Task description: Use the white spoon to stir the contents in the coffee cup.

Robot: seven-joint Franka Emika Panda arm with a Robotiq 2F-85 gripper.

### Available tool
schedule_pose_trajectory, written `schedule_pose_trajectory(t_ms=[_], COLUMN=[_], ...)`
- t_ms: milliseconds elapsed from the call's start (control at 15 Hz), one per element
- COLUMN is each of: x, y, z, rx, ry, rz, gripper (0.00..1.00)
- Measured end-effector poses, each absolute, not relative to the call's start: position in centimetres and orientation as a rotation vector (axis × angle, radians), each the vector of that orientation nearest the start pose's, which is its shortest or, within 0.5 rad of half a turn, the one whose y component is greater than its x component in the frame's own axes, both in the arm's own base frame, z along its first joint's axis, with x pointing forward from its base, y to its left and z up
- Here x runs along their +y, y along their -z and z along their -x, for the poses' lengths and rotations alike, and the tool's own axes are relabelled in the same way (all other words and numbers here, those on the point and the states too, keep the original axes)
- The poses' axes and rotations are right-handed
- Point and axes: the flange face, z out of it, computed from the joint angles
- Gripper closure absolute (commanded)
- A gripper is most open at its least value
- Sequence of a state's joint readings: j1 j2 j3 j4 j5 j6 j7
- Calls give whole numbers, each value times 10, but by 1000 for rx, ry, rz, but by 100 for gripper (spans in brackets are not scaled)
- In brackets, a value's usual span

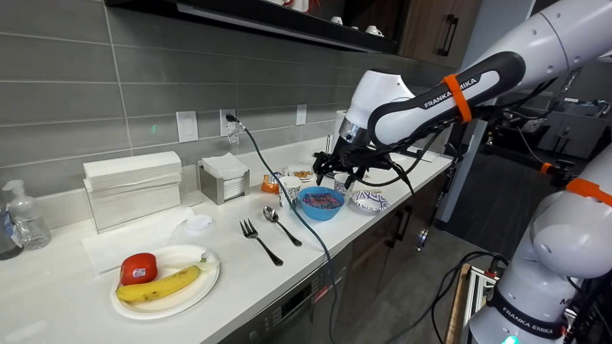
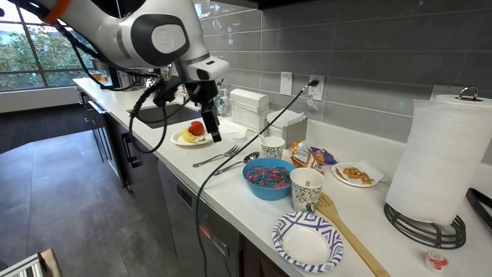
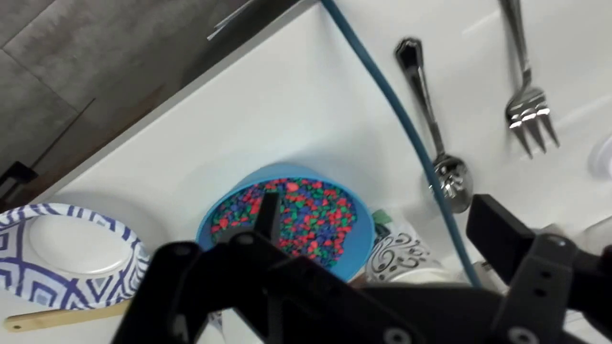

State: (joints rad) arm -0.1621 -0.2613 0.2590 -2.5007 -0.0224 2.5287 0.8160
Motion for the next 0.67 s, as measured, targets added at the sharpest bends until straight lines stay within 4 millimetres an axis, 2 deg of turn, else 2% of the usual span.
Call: schedule_pose_trajectory(t_ms=[267,533,667], x=[-10,-58,-72], y=[-401,-390,-385], z=[-487,-489,-488], rx=[1357,1576,1639], ry=[451,433,430], rz=[2766,2677,2659], gripper=[0,0,0])
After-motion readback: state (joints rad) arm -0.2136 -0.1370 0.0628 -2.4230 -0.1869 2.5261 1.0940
